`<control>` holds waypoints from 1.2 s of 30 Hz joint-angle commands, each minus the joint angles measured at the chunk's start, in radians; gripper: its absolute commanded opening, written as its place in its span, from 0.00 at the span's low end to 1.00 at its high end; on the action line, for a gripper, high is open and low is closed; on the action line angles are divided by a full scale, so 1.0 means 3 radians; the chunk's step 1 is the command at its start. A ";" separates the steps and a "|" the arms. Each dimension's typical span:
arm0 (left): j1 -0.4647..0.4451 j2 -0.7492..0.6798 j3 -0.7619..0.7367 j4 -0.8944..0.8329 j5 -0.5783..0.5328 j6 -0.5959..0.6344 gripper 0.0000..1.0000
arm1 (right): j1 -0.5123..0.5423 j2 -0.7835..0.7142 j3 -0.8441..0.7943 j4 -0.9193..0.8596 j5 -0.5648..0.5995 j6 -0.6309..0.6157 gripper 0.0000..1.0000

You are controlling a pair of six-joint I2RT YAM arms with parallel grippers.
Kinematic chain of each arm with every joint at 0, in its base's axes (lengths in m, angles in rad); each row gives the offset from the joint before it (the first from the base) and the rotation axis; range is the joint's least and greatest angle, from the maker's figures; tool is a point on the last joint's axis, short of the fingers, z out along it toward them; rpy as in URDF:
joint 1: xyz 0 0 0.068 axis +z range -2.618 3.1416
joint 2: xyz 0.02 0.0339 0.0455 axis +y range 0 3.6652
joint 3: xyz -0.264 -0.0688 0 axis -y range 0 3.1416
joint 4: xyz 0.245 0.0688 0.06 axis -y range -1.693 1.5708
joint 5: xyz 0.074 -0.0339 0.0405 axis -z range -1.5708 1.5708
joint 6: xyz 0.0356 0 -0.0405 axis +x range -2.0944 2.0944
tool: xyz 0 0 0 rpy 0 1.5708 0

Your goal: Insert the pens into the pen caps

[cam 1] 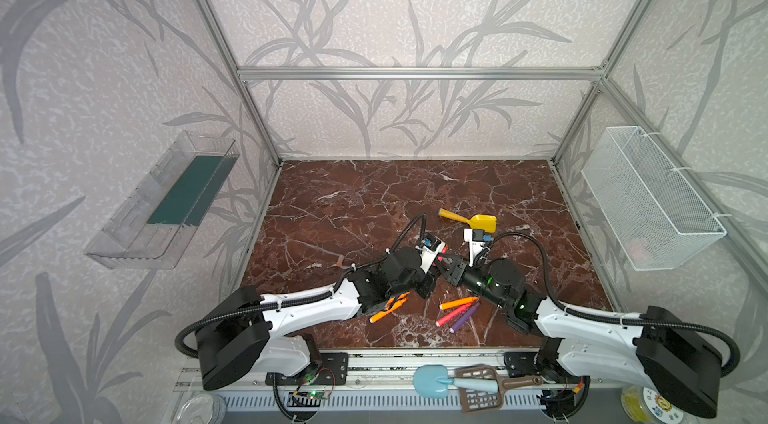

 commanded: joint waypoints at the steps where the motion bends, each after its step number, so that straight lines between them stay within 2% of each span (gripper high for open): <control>1: -0.0010 -0.0030 0.0065 0.0128 -0.0026 0.0027 0.00 | 0.0047 -0.0084 -0.0017 -0.0060 0.0090 0.0038 0.02; 6: 0.0018 -0.0077 0.0015 0.0158 -0.0124 -0.0026 0.00 | 0.0045 -0.0302 -0.0002 -0.0446 0.0271 -0.0041 0.33; 8: 0.0074 -0.0140 -0.0032 0.0169 -0.0215 -0.0089 0.00 | 0.0047 -0.0452 0.0023 -0.0694 0.0392 -0.0089 0.38; 15: 0.0651 -0.0497 -0.0340 0.0077 -0.0691 -0.0576 0.00 | 0.0048 -0.0853 0.0095 -0.1373 0.0784 -0.0224 0.41; 19: 0.0850 -0.0675 -0.0407 -0.0198 -0.1145 -0.0749 0.00 | 0.0047 -0.0802 0.0228 -0.1689 0.0849 -0.0251 0.40; 22: 0.1031 -0.0810 -0.0477 -0.0362 -0.1339 -0.0899 0.00 | 0.0052 -0.0651 0.0311 -0.1864 0.0826 -0.0223 0.39; 26: 0.1384 -0.0950 -0.0595 -0.0527 -0.1336 -0.1159 0.00 | 0.0102 -0.0425 0.0474 -0.2084 0.0791 -0.0222 0.37; 30: 0.1682 -0.1001 -0.0678 -0.0569 -0.1163 -0.1315 0.00 | 0.0356 -0.0170 0.0630 -0.2302 0.0946 -0.0231 0.36; 36: 0.1734 -0.0996 -0.0676 -0.0577 -0.1091 -0.1323 0.00 | 0.0741 0.0487 0.0933 -0.2348 0.0990 -0.0272 0.36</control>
